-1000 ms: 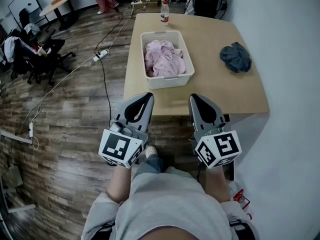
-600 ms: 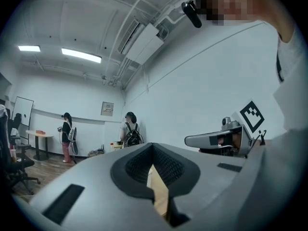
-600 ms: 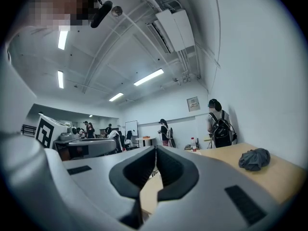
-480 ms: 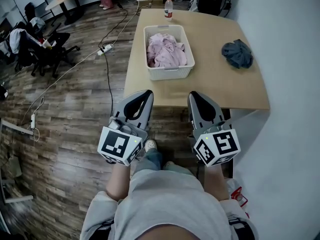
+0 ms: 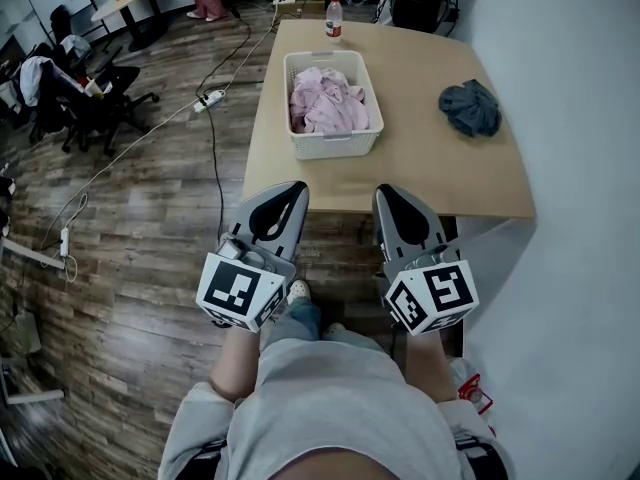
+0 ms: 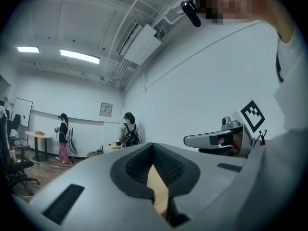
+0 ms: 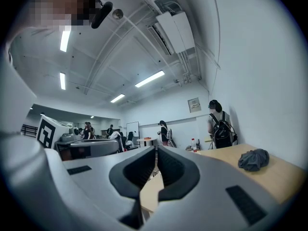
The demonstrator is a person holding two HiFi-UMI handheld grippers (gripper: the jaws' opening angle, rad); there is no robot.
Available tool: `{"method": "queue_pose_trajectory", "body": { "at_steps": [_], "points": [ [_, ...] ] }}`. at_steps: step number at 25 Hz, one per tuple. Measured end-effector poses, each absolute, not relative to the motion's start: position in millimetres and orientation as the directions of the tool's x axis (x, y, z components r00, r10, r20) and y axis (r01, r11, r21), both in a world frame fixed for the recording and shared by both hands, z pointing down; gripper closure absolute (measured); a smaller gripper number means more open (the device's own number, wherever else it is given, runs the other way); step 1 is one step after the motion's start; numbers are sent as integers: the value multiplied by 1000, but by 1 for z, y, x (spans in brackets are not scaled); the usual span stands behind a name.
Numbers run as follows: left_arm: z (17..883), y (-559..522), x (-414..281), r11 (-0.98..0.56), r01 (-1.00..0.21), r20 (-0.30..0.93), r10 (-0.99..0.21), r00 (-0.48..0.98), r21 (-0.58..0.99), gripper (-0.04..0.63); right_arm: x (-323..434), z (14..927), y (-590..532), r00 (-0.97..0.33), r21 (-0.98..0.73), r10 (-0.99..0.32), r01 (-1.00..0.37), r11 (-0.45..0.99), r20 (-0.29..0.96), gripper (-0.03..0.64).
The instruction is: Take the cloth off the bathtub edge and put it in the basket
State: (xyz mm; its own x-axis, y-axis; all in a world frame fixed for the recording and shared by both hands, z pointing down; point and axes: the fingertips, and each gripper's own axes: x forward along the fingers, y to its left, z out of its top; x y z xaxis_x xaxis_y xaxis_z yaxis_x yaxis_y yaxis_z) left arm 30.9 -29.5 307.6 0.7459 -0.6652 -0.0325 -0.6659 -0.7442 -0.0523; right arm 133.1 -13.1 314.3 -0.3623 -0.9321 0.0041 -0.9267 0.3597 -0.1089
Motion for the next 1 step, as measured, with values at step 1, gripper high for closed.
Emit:
{"method": "queue_pose_trajectory", "body": {
  "at_steps": [1],
  "points": [
    [308,-29,32,-745,-665,-31,-665,746,-52,598,134,315,-12,-363,-109,-932,-927,360,4,607]
  ]
}}
